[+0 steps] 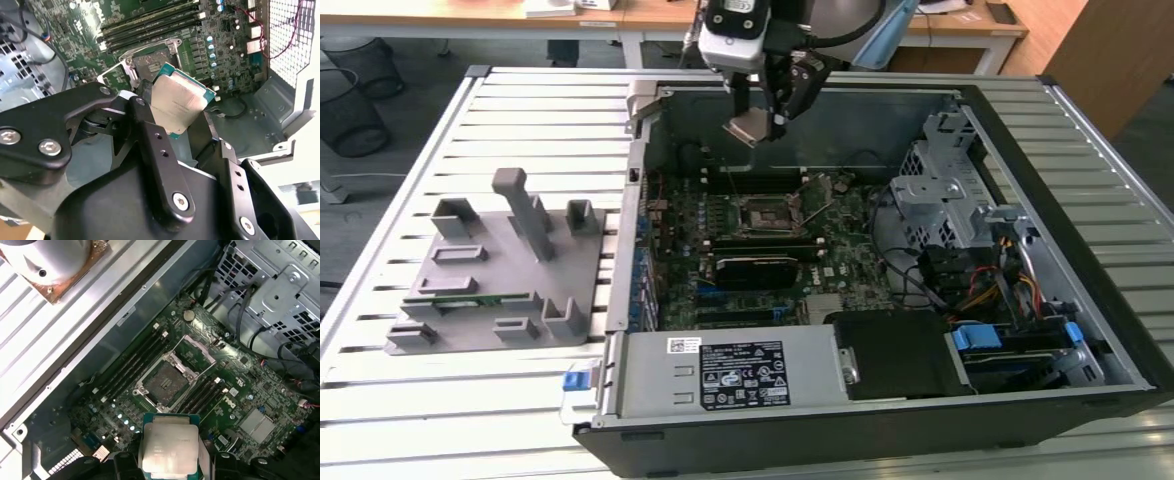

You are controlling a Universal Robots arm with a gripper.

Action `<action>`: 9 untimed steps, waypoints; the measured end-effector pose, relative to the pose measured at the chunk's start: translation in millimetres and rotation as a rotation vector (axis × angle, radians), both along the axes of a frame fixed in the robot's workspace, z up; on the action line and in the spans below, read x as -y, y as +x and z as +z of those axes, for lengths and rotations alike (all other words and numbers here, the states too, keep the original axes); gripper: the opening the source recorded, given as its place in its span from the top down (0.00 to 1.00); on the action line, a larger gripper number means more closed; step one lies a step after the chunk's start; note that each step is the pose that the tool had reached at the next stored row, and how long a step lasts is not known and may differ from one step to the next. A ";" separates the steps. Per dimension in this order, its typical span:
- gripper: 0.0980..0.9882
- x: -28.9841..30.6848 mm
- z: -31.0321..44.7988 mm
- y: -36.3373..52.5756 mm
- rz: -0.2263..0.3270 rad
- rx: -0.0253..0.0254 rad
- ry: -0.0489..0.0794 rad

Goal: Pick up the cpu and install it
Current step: 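Place the cpu into insertion slot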

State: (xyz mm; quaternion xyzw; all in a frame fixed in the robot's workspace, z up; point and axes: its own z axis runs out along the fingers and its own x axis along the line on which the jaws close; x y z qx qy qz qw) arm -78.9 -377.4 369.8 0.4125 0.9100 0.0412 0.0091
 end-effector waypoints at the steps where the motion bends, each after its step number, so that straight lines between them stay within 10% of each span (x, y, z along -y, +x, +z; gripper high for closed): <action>1: 0.52 0.0 -0.2 0.0 -0.016 0.0000 0.000; 9: 0.52 -0.1 -1.1 0.0 -0.149 -0.0001 0.000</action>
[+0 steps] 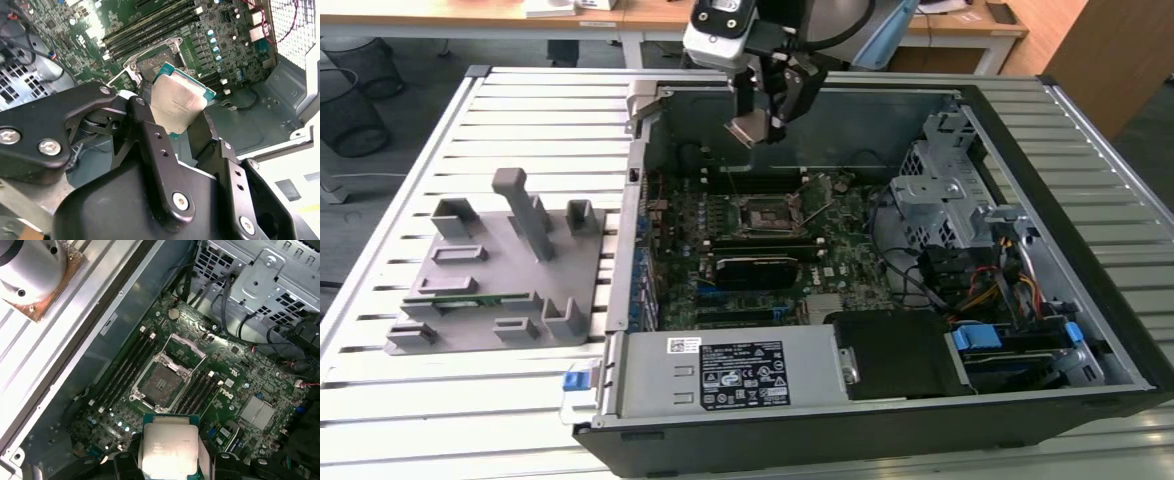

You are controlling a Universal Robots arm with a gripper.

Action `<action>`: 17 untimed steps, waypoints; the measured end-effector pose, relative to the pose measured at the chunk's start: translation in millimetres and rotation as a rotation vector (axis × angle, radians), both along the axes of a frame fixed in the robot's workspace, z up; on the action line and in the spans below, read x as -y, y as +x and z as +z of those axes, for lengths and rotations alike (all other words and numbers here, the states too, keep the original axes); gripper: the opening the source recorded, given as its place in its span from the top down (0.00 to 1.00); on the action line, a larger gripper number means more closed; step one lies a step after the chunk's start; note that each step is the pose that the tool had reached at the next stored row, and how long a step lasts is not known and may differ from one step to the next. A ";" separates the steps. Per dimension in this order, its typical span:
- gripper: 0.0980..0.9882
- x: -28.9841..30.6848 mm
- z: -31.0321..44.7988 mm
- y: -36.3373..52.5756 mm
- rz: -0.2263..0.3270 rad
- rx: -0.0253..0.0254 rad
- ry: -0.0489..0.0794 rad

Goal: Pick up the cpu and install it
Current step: 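Place the cpu into insertion slot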

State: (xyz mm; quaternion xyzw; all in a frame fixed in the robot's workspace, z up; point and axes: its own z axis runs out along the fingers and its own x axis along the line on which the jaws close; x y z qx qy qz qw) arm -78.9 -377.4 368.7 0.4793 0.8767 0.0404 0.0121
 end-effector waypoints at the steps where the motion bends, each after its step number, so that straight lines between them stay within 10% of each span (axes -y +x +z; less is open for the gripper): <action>1: 0.52 0.0 -0.1 0.0 -0.017 0.0000 0.000; 17: 0.52 0.0 -1.6 0.0 -0.286 0.0000 0.000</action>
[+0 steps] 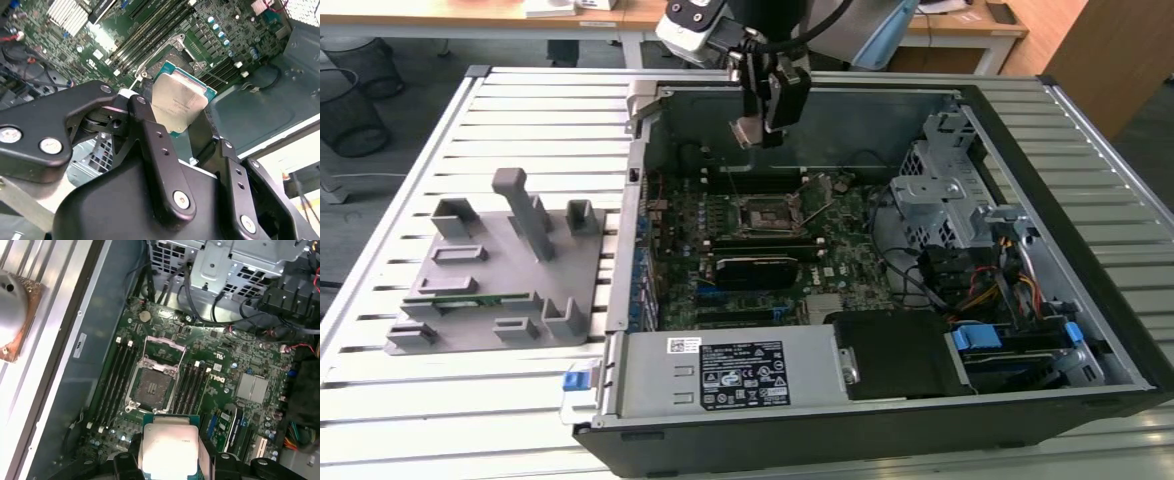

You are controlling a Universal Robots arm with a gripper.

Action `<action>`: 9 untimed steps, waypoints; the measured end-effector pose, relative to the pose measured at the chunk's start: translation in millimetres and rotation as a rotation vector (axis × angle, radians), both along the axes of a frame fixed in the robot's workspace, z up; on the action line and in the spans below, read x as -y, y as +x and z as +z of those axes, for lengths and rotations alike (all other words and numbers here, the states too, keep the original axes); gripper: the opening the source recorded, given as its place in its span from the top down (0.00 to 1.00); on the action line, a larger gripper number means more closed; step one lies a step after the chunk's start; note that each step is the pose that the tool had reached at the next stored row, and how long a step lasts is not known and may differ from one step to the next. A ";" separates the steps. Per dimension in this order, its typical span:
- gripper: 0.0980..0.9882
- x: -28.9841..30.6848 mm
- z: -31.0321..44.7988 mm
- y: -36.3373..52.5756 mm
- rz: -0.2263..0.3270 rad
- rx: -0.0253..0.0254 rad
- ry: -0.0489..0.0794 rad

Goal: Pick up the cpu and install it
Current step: 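Place the cpu into insertion slot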

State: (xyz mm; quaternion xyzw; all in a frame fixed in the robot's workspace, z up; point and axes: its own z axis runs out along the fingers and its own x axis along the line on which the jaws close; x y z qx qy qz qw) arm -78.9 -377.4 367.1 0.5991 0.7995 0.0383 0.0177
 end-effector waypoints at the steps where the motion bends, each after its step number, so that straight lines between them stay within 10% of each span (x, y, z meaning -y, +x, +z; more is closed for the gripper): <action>1: 0.52 0.0 -0.1 0.0 -0.017 0.0000 0.000; 9: 0.52 0.0 -0.6 0.0 -0.152 -0.0001 0.000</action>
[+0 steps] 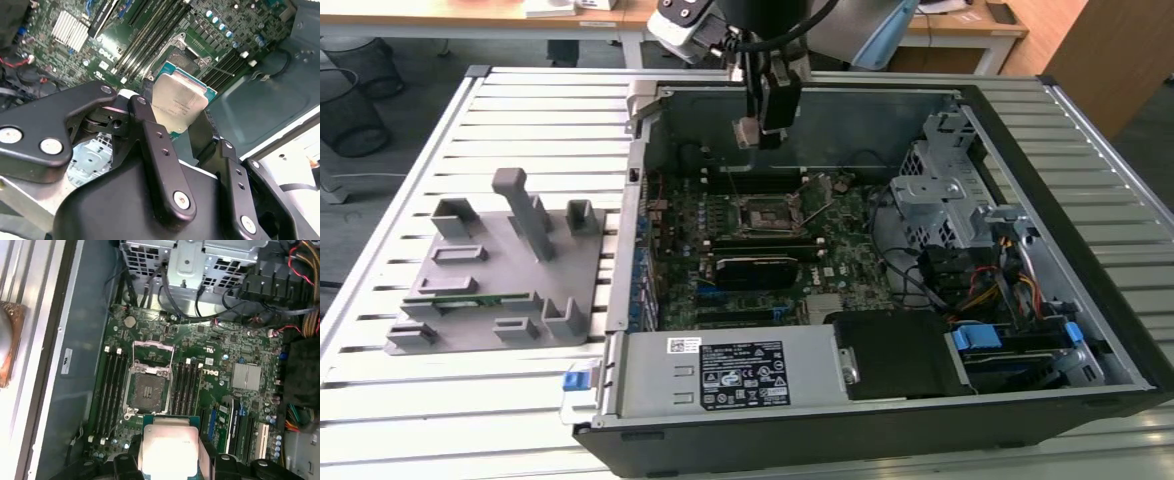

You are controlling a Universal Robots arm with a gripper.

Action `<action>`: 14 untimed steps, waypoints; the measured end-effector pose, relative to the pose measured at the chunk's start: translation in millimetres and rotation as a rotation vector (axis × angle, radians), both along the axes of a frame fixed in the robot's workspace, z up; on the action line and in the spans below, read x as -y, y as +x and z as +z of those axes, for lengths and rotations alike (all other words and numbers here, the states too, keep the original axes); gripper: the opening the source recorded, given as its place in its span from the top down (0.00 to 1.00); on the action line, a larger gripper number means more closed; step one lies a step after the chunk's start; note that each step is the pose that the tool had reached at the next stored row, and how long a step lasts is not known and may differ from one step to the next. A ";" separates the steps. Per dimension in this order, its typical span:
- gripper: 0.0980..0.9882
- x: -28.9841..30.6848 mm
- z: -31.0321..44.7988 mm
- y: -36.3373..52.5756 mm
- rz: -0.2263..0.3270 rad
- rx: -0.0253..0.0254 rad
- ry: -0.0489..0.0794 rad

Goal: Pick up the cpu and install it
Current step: 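Place the cpu into insertion slot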

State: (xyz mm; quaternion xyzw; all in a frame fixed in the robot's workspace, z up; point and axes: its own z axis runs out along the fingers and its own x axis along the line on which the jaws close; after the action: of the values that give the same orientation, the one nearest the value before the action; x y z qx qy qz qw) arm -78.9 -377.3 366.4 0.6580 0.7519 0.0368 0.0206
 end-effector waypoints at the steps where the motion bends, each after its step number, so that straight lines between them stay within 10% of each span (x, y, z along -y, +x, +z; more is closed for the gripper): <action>1: 0.52 0.0 0.0 0.0 -0.008 0.0000 0.000; 4: 0.52 -0.1 -0.9 0.0 -0.022 -0.0051 0.000; 9: 0.52 0.0 -4.6 0.2 -0.035 -0.0392 0.000; 14: 0.52 -0.1 -8.6 0.9 -0.037 -0.0396 -0.003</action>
State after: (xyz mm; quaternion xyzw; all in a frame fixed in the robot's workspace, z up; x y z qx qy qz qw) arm -78.0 -377.3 357.8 0.6725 0.7397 0.0223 0.0073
